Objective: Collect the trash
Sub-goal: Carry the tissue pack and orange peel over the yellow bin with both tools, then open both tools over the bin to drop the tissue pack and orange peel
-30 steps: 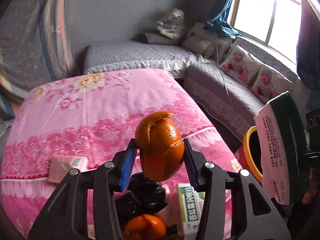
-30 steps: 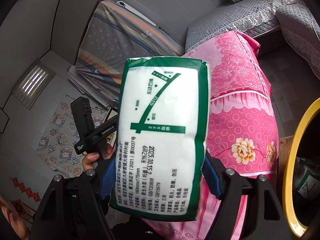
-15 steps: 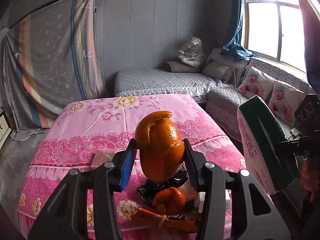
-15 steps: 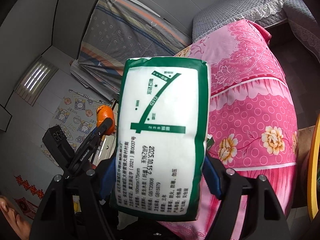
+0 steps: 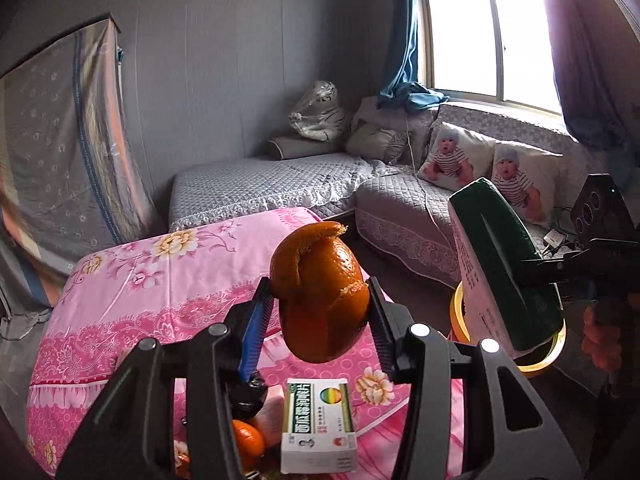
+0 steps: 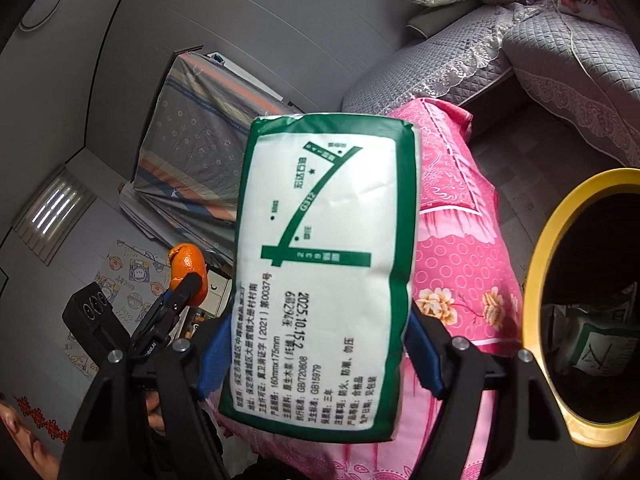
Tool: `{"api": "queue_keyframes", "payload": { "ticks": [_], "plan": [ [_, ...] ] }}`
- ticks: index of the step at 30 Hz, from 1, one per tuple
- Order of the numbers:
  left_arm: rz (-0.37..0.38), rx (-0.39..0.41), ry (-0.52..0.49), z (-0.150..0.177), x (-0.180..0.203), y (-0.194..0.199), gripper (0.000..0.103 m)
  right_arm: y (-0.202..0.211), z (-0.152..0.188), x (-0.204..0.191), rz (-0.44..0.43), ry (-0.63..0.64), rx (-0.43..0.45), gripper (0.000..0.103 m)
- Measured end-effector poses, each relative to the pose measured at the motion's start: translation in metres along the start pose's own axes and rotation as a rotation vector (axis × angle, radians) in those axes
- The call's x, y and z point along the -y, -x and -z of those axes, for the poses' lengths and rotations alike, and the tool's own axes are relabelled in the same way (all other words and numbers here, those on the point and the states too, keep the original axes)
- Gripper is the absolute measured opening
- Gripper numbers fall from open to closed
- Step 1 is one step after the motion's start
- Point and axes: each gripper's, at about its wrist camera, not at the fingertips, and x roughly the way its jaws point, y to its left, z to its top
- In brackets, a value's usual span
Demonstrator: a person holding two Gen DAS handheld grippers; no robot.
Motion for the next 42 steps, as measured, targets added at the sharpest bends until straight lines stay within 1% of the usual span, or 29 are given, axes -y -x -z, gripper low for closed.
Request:
{"api": "queue_keyframes", "payload": {
  "ticks": [7, 9, 13, 16, 17, 20, 23, 26, 29, 32, 34, 36, 39, 41, 42],
  "plan": [
    [0.095, -0.003, -0.051, -0.011, 0.053, -0.026, 0.044, 0.044, 0.001, 0.043, 0.121, -0.051, 0.114, 0.071],
    [0.12, -0.005, -0.066, -0.014, 0.067, -0.033, 0.044, 0.055, 0.002, 0.055, 0.179, -0.064, 0.145, 0.071],
    [0.184, -0.011, -0.078, -0.016, 0.094, -0.046, 0.044, 0.07, 0.005, 0.077, 0.265, -0.096, 0.187, 0.071],
    [0.218, -0.011, -0.106, -0.014, 0.113, -0.055, 0.044, 0.078, 0.01, 0.091, 0.373, -0.104, 0.22, 0.071],
    [0.23, -0.018, -0.112, -0.013, 0.118, -0.059, 0.044, 0.08, 0.01, 0.097, 0.391, -0.11, 0.224, 0.071],
    [0.276, -0.053, -0.116, -0.01, 0.13, -0.076, 0.044, 0.084, 0.014, 0.115, 0.409, -0.152, 0.223, 0.071],
    [0.342, -0.082, -0.103, -0.008, 0.145, -0.094, 0.044, 0.085, 0.018, 0.125, 0.461, -0.172, 0.231, 0.071],
    [0.372, -0.106, -0.103, -0.003, 0.162, -0.113, 0.044, 0.084, 0.019, 0.135, 0.484, -0.193, 0.23, 0.071],
    [0.389, -0.154, -0.104, 0.002, 0.179, -0.137, 0.045, 0.084, 0.019, 0.143, 0.527, -0.209, 0.231, 0.071],
    [0.41, -0.221, -0.077, 0.007, 0.191, -0.161, 0.045, 0.082, 0.019, 0.151, 0.52, -0.239, 0.226, 0.071],
    [0.426, -0.262, -0.058, 0.008, 0.197, -0.175, 0.045, 0.082, 0.02, 0.156, 0.531, -0.262, 0.225, 0.071],
    [0.428, -0.282, -0.056, 0.01, 0.201, -0.184, 0.045, 0.081, 0.02, 0.16, 0.551, -0.269, 0.226, 0.071],
    [0.426, -0.295, -0.053, 0.008, 0.205, -0.195, 0.045, 0.082, 0.021, 0.164, 0.553, -0.283, 0.218, 0.071],
    [0.428, -0.298, -0.047, 0.007, 0.206, -0.199, 0.046, 0.083, 0.021, 0.164, 0.551, -0.294, 0.226, 0.075],
    [0.427, -0.299, -0.041, 0.006, 0.207, -0.199, 0.047, 0.085, 0.021, 0.163, 0.564, -0.295, 0.231, 0.077]
  ]
}}
